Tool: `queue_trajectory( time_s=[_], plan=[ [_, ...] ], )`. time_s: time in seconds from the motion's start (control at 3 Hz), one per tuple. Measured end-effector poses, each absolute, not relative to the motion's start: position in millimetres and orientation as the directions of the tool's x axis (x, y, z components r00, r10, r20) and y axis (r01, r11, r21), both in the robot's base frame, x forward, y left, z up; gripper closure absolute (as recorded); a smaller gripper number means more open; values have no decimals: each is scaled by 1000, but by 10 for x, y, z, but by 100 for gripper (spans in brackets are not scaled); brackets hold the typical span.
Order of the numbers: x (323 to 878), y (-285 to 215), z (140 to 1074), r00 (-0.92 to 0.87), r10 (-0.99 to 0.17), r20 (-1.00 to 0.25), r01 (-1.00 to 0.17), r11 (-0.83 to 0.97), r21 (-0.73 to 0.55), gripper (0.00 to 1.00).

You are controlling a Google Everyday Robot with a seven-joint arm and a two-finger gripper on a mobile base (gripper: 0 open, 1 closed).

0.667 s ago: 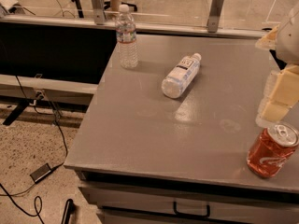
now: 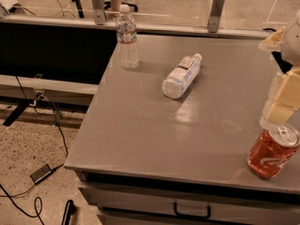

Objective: Move coke can near blue plastic bottle

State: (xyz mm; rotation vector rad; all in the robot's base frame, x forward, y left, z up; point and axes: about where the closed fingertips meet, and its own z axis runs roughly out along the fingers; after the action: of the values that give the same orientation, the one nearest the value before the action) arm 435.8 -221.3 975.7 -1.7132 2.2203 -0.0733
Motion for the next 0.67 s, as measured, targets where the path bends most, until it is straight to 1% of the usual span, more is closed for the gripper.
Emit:
queue_trajectory(
  time_s=[0.67],
  plan=[
    [4100, -2486, 9461, -221, -931, -292, -955, 267, -129, 0]
  ],
)
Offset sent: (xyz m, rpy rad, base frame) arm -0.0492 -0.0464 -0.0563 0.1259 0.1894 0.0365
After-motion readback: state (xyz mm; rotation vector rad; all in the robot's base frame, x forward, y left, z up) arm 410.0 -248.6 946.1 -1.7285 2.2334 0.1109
